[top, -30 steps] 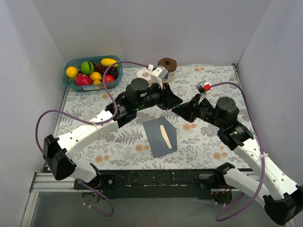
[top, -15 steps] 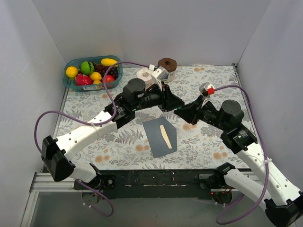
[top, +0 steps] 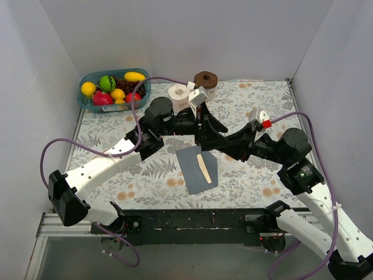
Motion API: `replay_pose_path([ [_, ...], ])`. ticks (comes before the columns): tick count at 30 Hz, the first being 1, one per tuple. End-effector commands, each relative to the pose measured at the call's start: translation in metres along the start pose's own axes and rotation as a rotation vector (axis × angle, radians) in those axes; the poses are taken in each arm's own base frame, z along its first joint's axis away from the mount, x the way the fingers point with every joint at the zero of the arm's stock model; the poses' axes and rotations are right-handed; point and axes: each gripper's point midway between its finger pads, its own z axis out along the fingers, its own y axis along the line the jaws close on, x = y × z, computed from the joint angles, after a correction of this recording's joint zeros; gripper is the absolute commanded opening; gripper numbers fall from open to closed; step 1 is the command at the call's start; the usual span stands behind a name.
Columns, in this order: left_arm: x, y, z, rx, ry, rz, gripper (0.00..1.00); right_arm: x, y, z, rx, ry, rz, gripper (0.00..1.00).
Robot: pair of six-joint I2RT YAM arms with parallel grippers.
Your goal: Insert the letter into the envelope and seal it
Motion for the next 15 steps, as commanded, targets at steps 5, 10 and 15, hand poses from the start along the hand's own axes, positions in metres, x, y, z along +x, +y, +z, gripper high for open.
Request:
replay_pose_path([
  [5,-0.028,0.027,-0.004,-0.251,-0.126,-0.056,0.97,-0.035,-0.01,0.001,0.082,-0.09,-0.061,0.01],
  [10,-0.034,0.064,-0.014,-0.471,-0.214,-0.15,0.92,-0.032,-0.036,0.002,0.221,-0.097,0.011,0.01],
  [15,-0.039,0.076,-0.029,-0.578,-0.285,-0.193,0.9,-0.026,-0.046,0.003,0.265,-0.095,0.044,0.01],
])
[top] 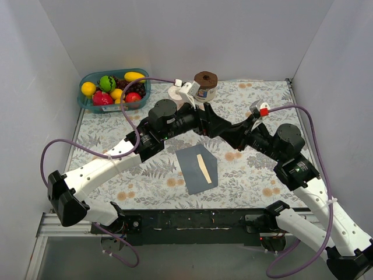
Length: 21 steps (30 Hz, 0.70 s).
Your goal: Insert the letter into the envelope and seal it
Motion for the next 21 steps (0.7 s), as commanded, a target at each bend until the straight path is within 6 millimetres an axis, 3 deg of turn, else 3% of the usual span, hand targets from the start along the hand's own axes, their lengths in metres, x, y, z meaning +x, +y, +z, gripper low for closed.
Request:
replay_pose_path([
  [1,-0.037,0.025,-0.014,-0.202,-0.175,-0.055,0.89,-0.026,0.007,-0.003,-0.004,-0.079,-0.004,0.01],
  [5,-0.04,0.028,-0.018,-0.214,-0.206,-0.068,0.89,-0.024,0.007,-0.003,0.0,-0.082,-0.004,0.01],
  [12,-0.028,0.023,-0.005,-0.183,-0.149,-0.066,0.81,-0.025,0.007,-0.001,-0.006,-0.08,0.0,0.01],
  [21,-0.017,0.01,0.006,-0.181,-0.106,-0.001,0.77,-0.021,0.004,0.003,0.0,-0.06,0.02,0.01],
])
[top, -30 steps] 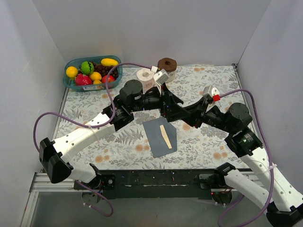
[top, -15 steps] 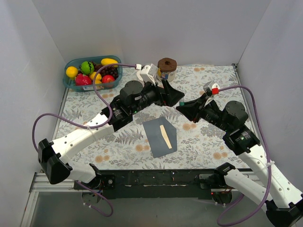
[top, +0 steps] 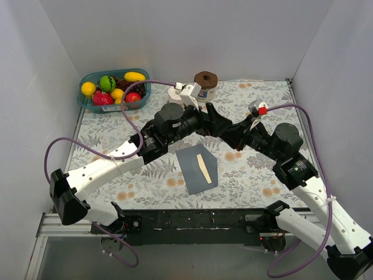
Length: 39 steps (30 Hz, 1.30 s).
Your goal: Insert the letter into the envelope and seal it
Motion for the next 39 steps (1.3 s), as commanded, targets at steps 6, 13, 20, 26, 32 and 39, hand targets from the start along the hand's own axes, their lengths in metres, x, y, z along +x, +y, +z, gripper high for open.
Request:
replay_pose_path([
  [6,-0.006,-0.005,0.003,-0.036,0.002,0.084,0.7,-0.023,0.005,0.0,-0.009,-0.066,-0.014,0.01],
  [13,-0.003,-0.001,0.005,-0.066,0.006,0.123,0.54,-0.02,0.005,0.0,-0.006,-0.055,-0.008,0.01],
  [20,-0.005,0.0,0.005,-0.08,-0.003,0.144,0.5,-0.018,0.003,0.002,-0.003,-0.046,-0.006,0.01],
  [26,-0.003,-0.002,0.006,-0.077,0.004,0.157,0.44,-0.014,0.002,0.004,-0.006,-0.031,0.0,0.01],
  [32,-0.002,-0.003,0.005,-0.071,0.008,0.171,0.41,-0.011,0.002,0.005,-0.007,-0.024,0.0,0.01],
  [39,0.0,-0.003,0.006,-0.067,0.013,0.182,0.38,-0.013,0.002,0.005,-0.009,-0.026,-0.003,0.01],
])
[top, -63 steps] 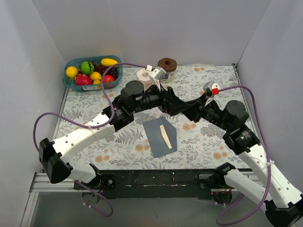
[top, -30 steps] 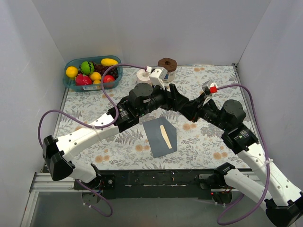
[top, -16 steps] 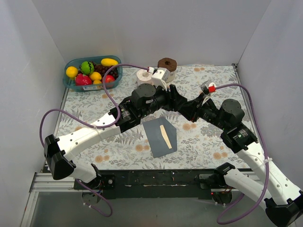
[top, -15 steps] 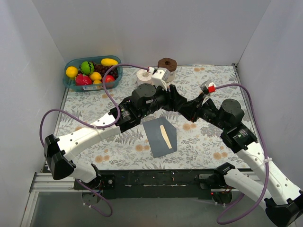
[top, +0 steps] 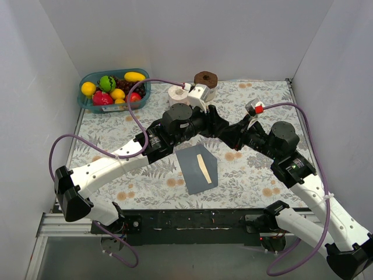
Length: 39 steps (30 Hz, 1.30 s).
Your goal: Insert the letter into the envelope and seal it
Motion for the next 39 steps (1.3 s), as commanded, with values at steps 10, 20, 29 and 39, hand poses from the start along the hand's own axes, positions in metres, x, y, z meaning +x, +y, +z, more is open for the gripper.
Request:
replay_pose_path([
  [10,-0.012,-0.006,-0.004,0.004,-0.024,0.031,0.17,-0.023,0.008,-0.001,-0.025,-0.061,-0.032,0.01],
  [20,0.005,-0.029,-0.009,0.166,0.033,0.063,0.0,-0.028,0.017,-0.008,-0.061,-0.056,-0.088,0.01],
  [29,0.002,-0.062,-0.032,0.376,0.026,0.122,0.0,-0.036,0.066,-0.028,-0.322,-0.118,-0.184,0.01],
  [39,-0.004,-0.082,-0.055,0.512,-0.008,0.15,0.11,-0.04,0.092,-0.042,-0.466,-0.145,-0.217,0.01],
])
